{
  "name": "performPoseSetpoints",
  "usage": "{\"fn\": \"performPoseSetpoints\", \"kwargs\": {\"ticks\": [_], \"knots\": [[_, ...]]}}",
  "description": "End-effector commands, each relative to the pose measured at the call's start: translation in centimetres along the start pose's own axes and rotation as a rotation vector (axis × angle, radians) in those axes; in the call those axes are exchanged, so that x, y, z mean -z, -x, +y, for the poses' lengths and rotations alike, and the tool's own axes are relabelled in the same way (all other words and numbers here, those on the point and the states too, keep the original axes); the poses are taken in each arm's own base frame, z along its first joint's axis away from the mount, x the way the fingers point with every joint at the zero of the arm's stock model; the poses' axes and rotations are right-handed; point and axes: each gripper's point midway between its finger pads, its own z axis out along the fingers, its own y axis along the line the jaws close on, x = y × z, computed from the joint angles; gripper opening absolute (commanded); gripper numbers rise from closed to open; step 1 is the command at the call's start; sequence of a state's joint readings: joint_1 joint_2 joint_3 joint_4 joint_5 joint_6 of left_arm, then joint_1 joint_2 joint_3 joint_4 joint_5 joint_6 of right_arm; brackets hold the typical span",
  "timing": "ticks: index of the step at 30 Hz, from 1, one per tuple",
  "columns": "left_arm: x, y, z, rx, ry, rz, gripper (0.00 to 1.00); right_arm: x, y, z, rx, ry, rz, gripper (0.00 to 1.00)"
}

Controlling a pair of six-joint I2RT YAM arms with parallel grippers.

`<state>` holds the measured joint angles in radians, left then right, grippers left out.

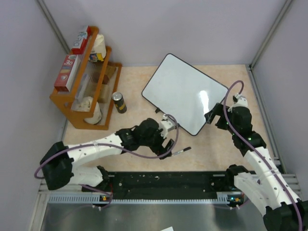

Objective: Write a sentence on the whiteboard
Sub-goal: Pick up the whiteboard marker without the cap from the corner of the board, then pass from the left arm to the right

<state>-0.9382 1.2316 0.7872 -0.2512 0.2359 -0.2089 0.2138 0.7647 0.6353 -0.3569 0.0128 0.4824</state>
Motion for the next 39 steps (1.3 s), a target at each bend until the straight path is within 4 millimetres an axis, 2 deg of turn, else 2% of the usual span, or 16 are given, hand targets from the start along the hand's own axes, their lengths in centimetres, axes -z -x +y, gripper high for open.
{"fn": "performPoseSetpoints", "kwargs": {"ticks": [1, 6, 11, 15, 18, 19, 22, 23, 26, 29, 31, 34, 35, 36, 38, 39], "knots": [[-3.1, -1.7, -1.2, -0.098, 0.059, 0.065, 0.94, 0.3, -2.0, -0.5, -0.056, -0.006, 0.041, 0.98], [-6.0, -4.4, -1.3, -0.135, 0.082, 0.185, 0.88, 0.1, -4.1, -0.7, -0.077, 0.004, 0.098, 0.98], [-7.8, -5.2, -0.1, -0.172, 0.126, 0.227, 0.81, 0.0, -4.7, -1.0, -0.070, 0.002, 0.112, 0.98], [-9.2, -6.5, 0.4, -0.197, 0.128, 0.284, 0.67, -0.1, -4.7, -1.0, -0.064, -0.001, 0.114, 0.98], [-9.8, -7.3, 0.9, -0.205, 0.144, 0.319, 0.49, -0.1, -4.7, -1.1, -0.053, -0.004, 0.116, 0.98], [-9.7, -7.7, 1.2, -0.205, 0.154, 0.334, 0.37, -0.1, -4.7, -1.1, -0.048, -0.004, 0.116, 0.98], [-9.5, -8.6, 2.0, -0.214, 0.187, 0.351, 0.21, 0.1, -4.5, -1.1, -0.046, -0.007, 0.109, 0.98], [-9.5, -8.8, 2.1, -0.214, 0.190, 0.354, 0.12, 0.2, -4.3, -1.1, -0.044, -0.007, 0.103, 0.98], [-9.2, -9.0, 2.1, -0.212, 0.187, 0.353, 0.00, 0.4, -3.7, -0.9, -0.039, -0.005, 0.090, 0.98], [-8.7, -8.1, 1.7, -0.202, 0.180, 0.318, 0.00, 0.8, -2.9, -0.4, -0.032, 0.010, 0.082, 0.98], [-7.9, -6.4, 1.3, -0.190, 0.177, 0.262, 0.00, 1.2, -2.4, 0.1, -0.011, 0.034, 0.074, 0.98], [-6.2, -3.5, 0.4, -0.173, 0.150, 0.170, 0.00, 2.4, -1.3, 2.3, 0.034, 0.145, 0.061, 0.98], [-5.6, -2.7, 0.0, -0.160, 0.120, 0.147, 0.00, 3.1, -0.8, 3.6, 0.050, 0.211, 0.059, 0.98], [-4.5, -1.4, -0.8, -0.157, 0.083, 0.103, 0.00, 3.5, -0.5, 4.2, 0.062, 0.240, 0.055, 0.98], [-2.6, 1.1, -1.2, -0.147, 0.057, 0.022, 0.00, 4.7, 0.3, 6.0, 0.104, 0.332, 0.047, 0.98], [-1.9, 1.6, -1.9, -0.146, 0.014, 0.005, 0.00, 5.1, 0.6, 6.6, 0.115, 0.363, 0.045, 0.98]]}}
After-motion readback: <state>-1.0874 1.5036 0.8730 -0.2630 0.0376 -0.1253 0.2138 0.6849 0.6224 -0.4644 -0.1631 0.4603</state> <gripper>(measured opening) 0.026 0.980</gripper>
